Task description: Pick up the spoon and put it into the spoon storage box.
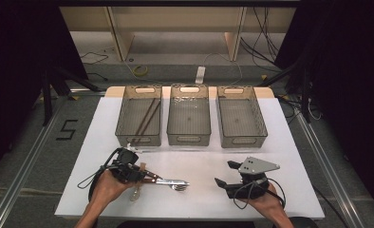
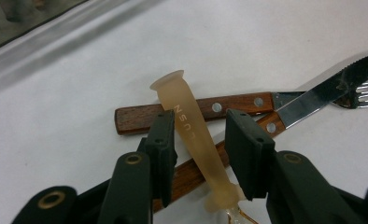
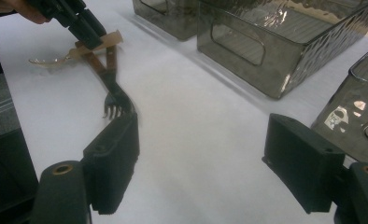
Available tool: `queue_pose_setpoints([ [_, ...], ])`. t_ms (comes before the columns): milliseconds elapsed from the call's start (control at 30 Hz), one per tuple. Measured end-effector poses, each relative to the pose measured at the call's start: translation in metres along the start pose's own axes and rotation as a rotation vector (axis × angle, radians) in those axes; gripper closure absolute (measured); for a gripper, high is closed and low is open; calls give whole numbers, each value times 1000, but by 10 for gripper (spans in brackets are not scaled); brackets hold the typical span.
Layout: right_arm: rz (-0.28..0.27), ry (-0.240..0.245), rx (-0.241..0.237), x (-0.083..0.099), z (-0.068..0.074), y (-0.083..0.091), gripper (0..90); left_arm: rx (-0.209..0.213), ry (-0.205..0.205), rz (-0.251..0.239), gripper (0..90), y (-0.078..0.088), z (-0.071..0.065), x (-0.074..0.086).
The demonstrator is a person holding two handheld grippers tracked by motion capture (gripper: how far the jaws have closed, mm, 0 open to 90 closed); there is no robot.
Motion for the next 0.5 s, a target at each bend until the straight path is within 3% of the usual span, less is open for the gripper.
queue_pose_setpoints([
  [167, 4, 0, -2, 0, 0, 0, 274, -11, 11, 8, 644, -3, 3, 0],
  [500, 4, 3, -3, 0, 0, -1, 275, 14, 0, 35, 692, -9, -1, -1],
])
Point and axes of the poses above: each handheld gripper's, and its own axes: y roughly backward along the jaws, x roughly out of its underside, z roughly to its left, the point moved 1 cm from there along -y, roughly forward along the jaws, and after that the axes turned 8 degrees about -x, right-handed, at the moved point
